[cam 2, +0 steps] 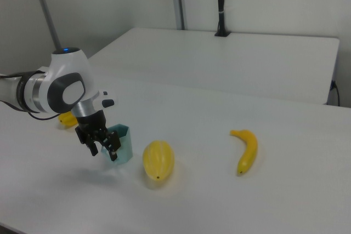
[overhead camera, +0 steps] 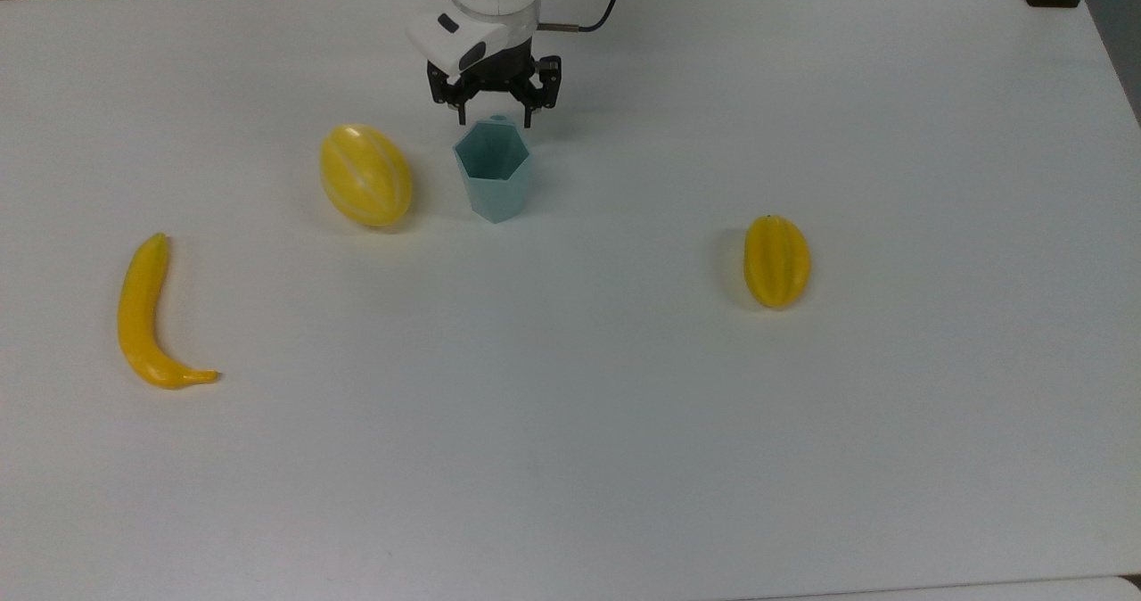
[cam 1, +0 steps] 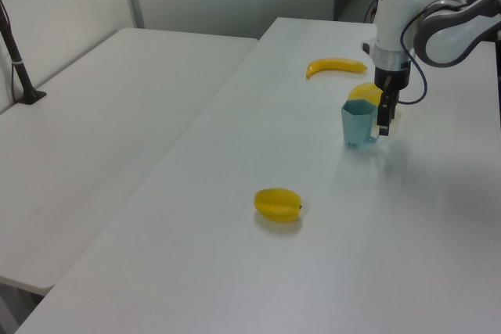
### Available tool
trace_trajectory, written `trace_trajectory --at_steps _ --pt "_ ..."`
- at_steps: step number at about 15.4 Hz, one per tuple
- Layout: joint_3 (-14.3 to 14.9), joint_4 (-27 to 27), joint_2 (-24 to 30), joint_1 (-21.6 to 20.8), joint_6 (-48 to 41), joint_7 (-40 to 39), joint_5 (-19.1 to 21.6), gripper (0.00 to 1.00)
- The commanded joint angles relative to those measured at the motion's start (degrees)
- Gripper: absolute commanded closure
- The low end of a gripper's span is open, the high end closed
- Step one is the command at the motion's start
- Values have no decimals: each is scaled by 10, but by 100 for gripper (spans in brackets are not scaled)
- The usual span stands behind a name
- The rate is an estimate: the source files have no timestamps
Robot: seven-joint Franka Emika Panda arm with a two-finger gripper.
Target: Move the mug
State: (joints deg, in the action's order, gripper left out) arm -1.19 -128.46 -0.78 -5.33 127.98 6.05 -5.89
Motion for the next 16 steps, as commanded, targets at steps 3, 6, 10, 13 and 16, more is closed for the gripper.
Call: trace_trajectory --at_steps 3,6,10,13,16 --pt "-12 71 29 -6 -130 18 -22 0" --pt "-14 177 32 -4 -237 14 -22 0" --pt "-7 275 31 1 -320 12 -11 0" --pt "-3 320 32 5 -369 15 -4 0" --pt "-2 329 32 8 -376 19 -4 0"
